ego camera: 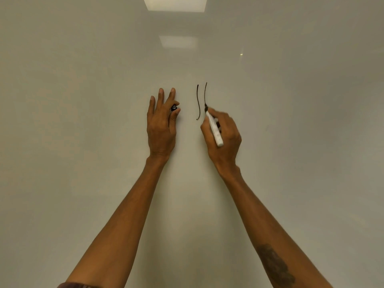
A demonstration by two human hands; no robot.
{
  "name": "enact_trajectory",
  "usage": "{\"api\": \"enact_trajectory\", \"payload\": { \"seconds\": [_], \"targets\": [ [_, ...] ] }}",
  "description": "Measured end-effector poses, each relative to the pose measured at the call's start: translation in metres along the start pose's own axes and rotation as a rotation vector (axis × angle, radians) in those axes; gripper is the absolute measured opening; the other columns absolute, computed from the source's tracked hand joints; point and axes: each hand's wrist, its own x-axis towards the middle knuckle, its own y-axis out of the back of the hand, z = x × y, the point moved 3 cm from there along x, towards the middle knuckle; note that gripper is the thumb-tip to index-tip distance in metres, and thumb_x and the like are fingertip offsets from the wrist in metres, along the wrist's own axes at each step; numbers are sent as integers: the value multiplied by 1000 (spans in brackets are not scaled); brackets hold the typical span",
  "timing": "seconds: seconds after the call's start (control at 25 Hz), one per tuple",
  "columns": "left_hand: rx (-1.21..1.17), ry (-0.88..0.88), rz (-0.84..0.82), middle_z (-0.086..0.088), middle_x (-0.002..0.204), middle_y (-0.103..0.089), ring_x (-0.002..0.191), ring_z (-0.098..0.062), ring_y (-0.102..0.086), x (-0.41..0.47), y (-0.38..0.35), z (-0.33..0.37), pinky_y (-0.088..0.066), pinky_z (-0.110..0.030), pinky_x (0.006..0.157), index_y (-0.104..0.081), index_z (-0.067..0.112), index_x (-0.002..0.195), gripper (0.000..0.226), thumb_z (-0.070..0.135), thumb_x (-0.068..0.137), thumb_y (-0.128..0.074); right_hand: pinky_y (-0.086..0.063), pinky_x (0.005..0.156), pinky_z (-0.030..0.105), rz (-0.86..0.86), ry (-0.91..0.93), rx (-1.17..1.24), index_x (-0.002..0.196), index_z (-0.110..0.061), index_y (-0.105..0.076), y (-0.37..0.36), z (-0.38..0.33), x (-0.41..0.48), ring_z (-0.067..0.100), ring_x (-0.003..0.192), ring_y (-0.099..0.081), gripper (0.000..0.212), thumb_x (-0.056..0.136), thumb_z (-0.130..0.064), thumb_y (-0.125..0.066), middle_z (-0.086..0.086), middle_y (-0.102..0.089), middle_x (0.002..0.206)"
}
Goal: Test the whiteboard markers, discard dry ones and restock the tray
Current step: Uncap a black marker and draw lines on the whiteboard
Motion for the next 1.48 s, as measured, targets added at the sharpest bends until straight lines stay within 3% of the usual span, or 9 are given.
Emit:
{"api": "enact_trajectory", "payload": {
  "seconds": [0.12, 0.24, 0.32, 0.4, 0.48, 0.6, 0.84, 1.12, 1.48],
  "targets": [
    [24, -89, -12, -5, 148, -50, 147, -18, -32, 1, -1, 0, -23, -42, 123, -62, 3, 127, 30, 18, 104, -51, -49, 54, 33, -32, -77, 60, 105, -6, -71, 8, 2, -40, 14, 63, -57, 18, 89, -13, -66, 1, -65, 79],
    [-19, -63, -11, -11, 140, -58, 142, -27, -40, 1, 3, 1, -22, -38, 123, -64, 1, 121, 27, 18, 103, -52, -55, 63, 36, -126, -347, 380, 109, -7, -69, 8, -3, -55, 19, 70, -62, 19, 90, -7, -66, 5, -68, 88],
    [-105, 66, 21, -14, 131, -62, 136, -29, -48, -2, 10, 3, -26, -33, 122, -66, 2, 118, 25, 17, 101, -54, -57, 68, 35, -163, -571, 639, 110, -7, -66, 6, -8, -56, 24, 77, -65, 19, 92, -5, -65, 11, -68, 97],
    [-226, 218, 47, -12, 123, -66, 125, -27, -58, -14, 22, 11, -37, -39, 116, -66, 4, 121, 27, 19, 101, -56, -56, 76, 36, -176, -735, 845, 113, -5, -65, 2, -14, -58, 27, 84, -67, 19, 95, -8, -61, 18, -69, 103],
    [-353, 353, 71, -7, 110, -70, 108, -16, -65, -26, 33, 23, -48, -38, 105, -65, 8, 127, 30, 20, 101, -56, -56, 84, 37, -189, -828, 1027, 116, -5, -65, -2, -20, -62, 29, 92, -68, 23, 99, -14, -52, 21, -70, 106],
    [-522, 607, 164, -3, 105, -74, 102, -11, -69, -37, 48, 33, -51, -22, 95, -67, 13, 127, 30, 22, 101, -56, -55, 88, 37, -225, -865, 1182, 118, -4, -63, -6, -33, -71, 33, 99, -68, 30, 97, -18, -46, 21, -70, 108],
    [-718, 889, 227, -7, 101, -76, 101, -17, -71, -58, 60, 27, -55, -29, 95, -70, 10, 122, 28, 23, 100, -58, -56, 87, 36, -288, -861, 1180, 116, -2, -64, -14, -51, -84, 34, 99, -69, 28, 97, -17, -49, 22, -71, 108],
    [-727, 908, 164, -11, 99, -75, 100, -24, -70, -80, 72, 21, -56, -35, 95, -70, 7, 121, 28, 20, 101, -56, -59, 82, 32, -335, -900, 1093, 118, -4, -64, -23, -65, -103, 31, 94, -71, 23, 99, -8, -52, 18, -71, 113],
    [-674, 943, 163, -12, 98, -75, 95, -24, -71, -102, 91, 5, -57, -37, 91, -72, 8, 115, 26, 22, 102, -54, -61, 80, 36, -320, -969, 1042, 111, 2, -67, -29, -75, -124, 38, 90, -72, 21, 92, -6, -64, 22, -73, 102]
  ]
}}
